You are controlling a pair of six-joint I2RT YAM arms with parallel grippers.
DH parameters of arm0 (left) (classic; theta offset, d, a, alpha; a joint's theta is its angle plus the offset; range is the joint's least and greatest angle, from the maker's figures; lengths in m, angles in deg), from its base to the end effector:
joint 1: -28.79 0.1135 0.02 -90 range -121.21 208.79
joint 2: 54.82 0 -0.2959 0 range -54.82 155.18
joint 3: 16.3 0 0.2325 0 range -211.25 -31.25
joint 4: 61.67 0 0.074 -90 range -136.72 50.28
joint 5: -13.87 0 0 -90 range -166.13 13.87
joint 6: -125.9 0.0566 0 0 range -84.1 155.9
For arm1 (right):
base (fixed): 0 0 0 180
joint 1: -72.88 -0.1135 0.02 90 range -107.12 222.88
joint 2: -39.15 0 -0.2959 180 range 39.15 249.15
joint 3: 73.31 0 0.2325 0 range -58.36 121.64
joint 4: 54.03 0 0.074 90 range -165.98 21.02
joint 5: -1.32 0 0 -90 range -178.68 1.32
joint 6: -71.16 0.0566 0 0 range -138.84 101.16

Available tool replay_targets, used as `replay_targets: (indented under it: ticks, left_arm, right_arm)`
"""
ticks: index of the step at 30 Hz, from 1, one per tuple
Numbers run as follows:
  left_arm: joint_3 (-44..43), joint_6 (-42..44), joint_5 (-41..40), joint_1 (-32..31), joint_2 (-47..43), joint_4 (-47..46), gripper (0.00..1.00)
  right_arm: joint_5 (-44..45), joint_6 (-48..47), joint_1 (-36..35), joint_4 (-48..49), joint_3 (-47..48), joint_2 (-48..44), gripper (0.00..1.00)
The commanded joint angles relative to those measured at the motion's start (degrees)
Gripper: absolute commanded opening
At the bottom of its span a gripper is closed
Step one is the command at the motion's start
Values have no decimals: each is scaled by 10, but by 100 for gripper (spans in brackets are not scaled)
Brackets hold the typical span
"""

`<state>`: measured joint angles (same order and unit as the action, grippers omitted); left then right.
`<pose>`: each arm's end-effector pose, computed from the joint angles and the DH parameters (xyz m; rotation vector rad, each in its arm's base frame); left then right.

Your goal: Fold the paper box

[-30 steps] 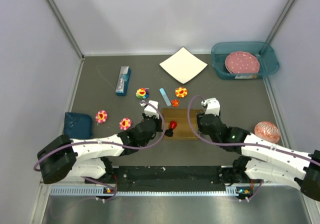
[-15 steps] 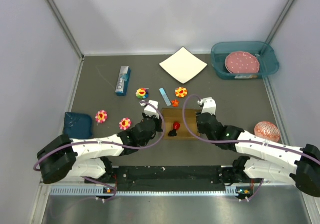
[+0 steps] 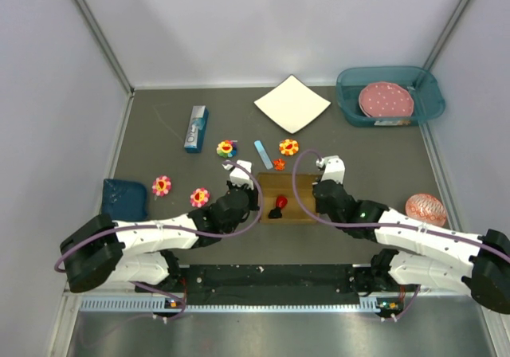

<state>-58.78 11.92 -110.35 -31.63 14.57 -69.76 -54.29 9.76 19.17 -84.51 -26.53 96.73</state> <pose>0.1449 -0.1908 0.2463 0.1884 1.8563 -0.4604 0.1326 0.1265 0.2401 -0.1716 2.1428 0.1383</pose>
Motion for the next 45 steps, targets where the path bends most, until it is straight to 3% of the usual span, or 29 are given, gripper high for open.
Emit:
replay_targets:
  ticks: [1,14,27,39,40,45]
  left_arm:
    - [-23,-31,0,0,13,0,0]
    - [-27,-50,20,0,15,-8,0]
    - [-43,-144,59,-1,9,23,0]
    - [0,-177,50,-10,40,-16,0]
    - [2,-175,46,-11,39,-16,1]
    - [16,-136,29,-11,7,-13,25]
  right_arm:
    - [-13,27,4,11,20,7,2]
    - [-13,53,-2,2,20,10,0]
    - [1,71,-17,-3,24,19,0]
    - [9,82,-26,-7,16,19,0]
    - [10,81,-27,-6,16,17,0]
    - [14,80,-30,-10,15,10,0]
